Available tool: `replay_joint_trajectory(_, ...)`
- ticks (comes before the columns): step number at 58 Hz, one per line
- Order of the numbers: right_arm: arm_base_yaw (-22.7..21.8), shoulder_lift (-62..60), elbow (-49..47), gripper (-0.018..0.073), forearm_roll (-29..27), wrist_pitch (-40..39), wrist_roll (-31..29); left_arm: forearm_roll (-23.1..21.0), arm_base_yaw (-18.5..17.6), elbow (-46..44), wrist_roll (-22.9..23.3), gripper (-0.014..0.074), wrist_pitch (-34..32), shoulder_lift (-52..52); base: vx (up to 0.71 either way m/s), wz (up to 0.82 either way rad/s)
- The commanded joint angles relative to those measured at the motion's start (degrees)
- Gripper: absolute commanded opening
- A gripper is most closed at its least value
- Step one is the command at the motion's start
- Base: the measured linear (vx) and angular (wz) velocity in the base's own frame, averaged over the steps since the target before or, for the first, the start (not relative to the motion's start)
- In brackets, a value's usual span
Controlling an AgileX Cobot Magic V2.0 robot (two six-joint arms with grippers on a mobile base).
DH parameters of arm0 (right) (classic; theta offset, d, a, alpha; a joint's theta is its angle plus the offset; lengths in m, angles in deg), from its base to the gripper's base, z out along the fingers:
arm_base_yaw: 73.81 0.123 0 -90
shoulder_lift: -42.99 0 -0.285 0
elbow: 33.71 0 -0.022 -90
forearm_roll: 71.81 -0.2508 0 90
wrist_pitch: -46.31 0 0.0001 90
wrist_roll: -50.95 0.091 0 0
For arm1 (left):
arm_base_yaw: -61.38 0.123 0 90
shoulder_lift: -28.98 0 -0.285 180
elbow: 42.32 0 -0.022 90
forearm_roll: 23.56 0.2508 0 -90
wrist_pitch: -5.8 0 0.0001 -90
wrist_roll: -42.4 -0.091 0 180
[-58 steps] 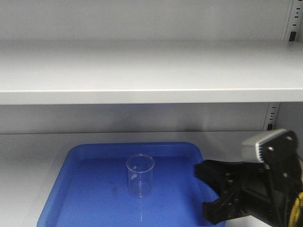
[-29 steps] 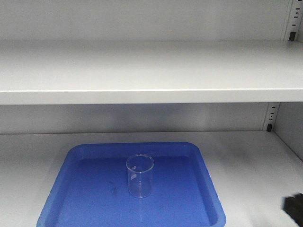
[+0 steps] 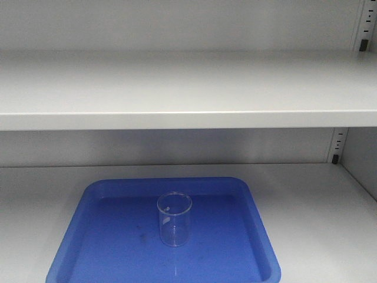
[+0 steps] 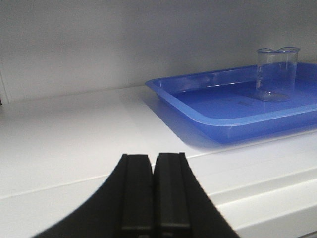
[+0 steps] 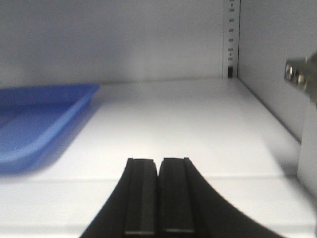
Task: Pick beaker and place in left cabinet
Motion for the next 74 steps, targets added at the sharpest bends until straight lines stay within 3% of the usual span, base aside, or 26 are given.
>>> replay_joint_trajectory(1,-0.34,0.37,0.44,-0.0006,0.54,-4.21,0.15,-0.47,-0.32,0.94,0.1,0.0001,-4.82,1.04,0.0,0.0)
replay_joint_trajectory(12,-0.34,-0.8,6.44,-0.0006,0.59,-7.73,0.15,-0.47,-0.32,0.94,0.1,0.0001,-4.82,1.04,0.0,0.0)
replay_joint_trajectory(15,-0.34,-2.76,6.09,-0.0006,0.53,-4.27,0.15,-0.47,-0.32,0.94,0.1,0.0001,-4.82,1.04,0.0,0.0)
replay_joint_trajectory(25,-0.29,-11.95,6.18,-0.0006,0.59,-3.18,0.15,-0.47,-0.32,0.94,0.1,0.0001,-4.82,1.04,0.0,0.0)
replay_joint_trajectory(74,-0.23,-11.27,6.18,-0.0006,0.59,-4.7,0.15,-0.47,-0.32,0.94,0.1,0.0001,-4.77,1.09,0.0,0.0)
